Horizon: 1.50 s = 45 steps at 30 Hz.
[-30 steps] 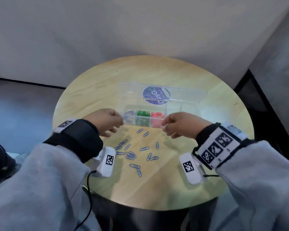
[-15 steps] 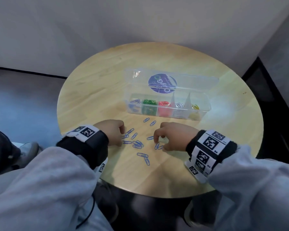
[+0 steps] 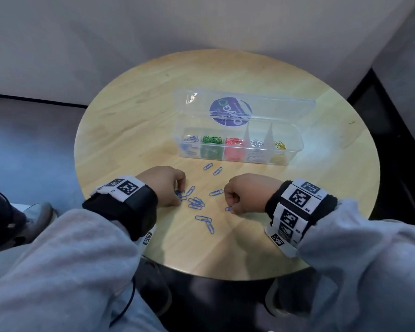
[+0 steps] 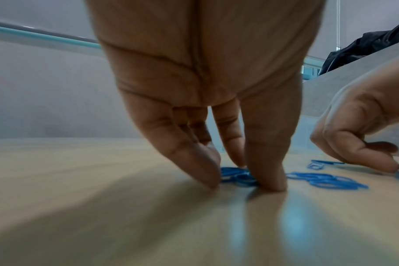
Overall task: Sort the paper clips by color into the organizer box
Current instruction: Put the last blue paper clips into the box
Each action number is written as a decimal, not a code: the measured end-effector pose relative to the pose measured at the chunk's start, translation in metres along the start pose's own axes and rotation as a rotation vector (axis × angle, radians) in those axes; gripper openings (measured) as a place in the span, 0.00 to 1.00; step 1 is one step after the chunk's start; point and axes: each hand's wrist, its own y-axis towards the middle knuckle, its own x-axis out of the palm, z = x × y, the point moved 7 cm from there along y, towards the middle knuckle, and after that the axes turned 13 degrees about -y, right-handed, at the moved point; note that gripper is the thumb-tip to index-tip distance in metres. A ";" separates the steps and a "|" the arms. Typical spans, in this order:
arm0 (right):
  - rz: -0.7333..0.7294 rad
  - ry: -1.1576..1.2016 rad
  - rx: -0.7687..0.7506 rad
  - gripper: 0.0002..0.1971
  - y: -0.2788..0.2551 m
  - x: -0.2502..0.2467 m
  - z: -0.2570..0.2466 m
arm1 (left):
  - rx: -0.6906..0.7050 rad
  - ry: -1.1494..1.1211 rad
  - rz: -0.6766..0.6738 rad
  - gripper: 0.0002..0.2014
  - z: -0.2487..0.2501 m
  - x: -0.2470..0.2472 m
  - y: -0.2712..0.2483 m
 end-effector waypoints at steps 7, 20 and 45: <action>0.000 0.024 0.020 0.11 -0.005 0.000 0.002 | -0.070 -0.008 0.033 0.10 -0.002 -0.002 -0.002; 0.037 0.581 0.112 0.10 -0.009 0.000 0.017 | -0.111 0.086 -0.012 0.04 0.005 0.005 -0.007; -0.064 0.631 0.181 0.09 0.001 -0.005 -0.010 | -0.093 0.011 -0.024 0.03 -0.001 0.001 -0.005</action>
